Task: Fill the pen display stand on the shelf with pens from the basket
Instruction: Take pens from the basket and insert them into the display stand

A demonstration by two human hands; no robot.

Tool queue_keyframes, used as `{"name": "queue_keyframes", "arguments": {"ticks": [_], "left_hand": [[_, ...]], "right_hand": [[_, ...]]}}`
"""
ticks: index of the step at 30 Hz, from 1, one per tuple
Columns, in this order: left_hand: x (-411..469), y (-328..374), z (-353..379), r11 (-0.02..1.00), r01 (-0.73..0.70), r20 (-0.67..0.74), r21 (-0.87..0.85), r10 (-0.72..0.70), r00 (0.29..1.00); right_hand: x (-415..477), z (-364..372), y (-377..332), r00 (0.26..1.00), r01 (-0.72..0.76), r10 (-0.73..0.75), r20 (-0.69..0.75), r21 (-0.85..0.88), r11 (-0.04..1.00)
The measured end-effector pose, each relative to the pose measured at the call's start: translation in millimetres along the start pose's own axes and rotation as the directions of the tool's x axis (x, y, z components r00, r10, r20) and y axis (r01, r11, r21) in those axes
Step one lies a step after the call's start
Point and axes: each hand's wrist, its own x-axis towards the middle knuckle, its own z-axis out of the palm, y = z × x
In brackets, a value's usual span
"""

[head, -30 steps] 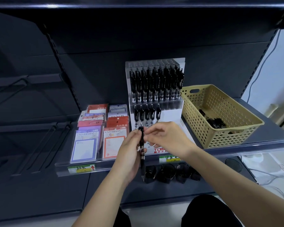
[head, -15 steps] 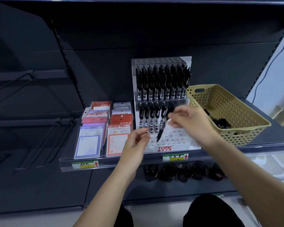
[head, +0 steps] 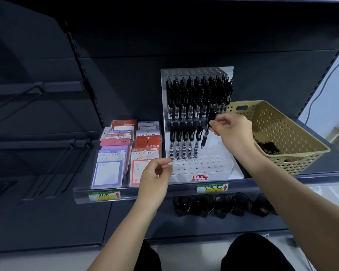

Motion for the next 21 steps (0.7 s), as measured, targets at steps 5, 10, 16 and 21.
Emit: {"name": "queue_keyframes", "arguments": {"ticks": [5,10,16,21], "left_hand": [[1,0,-5,1.0,-0.003,-0.013,0.019,0.003,1.0],[-1,2,-3,0.999,0.014,-0.007,0.032,-0.014,1.0],[-2,5,4,0.999,0.017,0.02,0.05,-0.018,1.0],[-2,8,22,0.999,0.007,0.076,0.045,-0.01,0.997]], "right_hand": [[1,12,11,0.996,0.053,-0.044,0.077,-0.116,0.992],[0,17,24,0.988,-0.003,0.029,0.15,-0.176,0.984],[1,9,24,0.978,-0.03,0.063,0.199,-0.164,0.986],[-6,-33,25,0.986,0.044,-0.013,0.167,-0.185,0.982]]}}
